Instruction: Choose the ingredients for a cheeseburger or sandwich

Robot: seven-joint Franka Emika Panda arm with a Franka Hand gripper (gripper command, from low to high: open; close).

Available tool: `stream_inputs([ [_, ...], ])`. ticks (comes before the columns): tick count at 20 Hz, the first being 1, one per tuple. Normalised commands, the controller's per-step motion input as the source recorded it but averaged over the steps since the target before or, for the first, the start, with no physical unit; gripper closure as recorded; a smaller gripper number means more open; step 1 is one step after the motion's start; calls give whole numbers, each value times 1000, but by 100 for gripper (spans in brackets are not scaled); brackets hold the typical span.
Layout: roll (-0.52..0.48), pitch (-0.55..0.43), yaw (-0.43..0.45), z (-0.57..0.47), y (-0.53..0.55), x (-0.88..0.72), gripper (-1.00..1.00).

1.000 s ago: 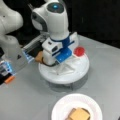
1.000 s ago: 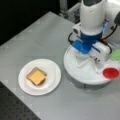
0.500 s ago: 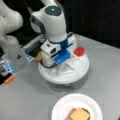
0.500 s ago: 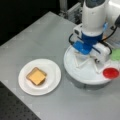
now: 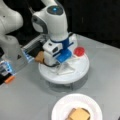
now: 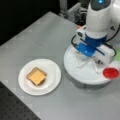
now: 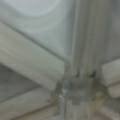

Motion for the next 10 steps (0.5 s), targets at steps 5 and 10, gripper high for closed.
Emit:
stream_inputs([
  [5,-51,-163,338,-161,-66,-159,-100],
  [10,-51,-130,383,-138,-100,-191,-100],
])
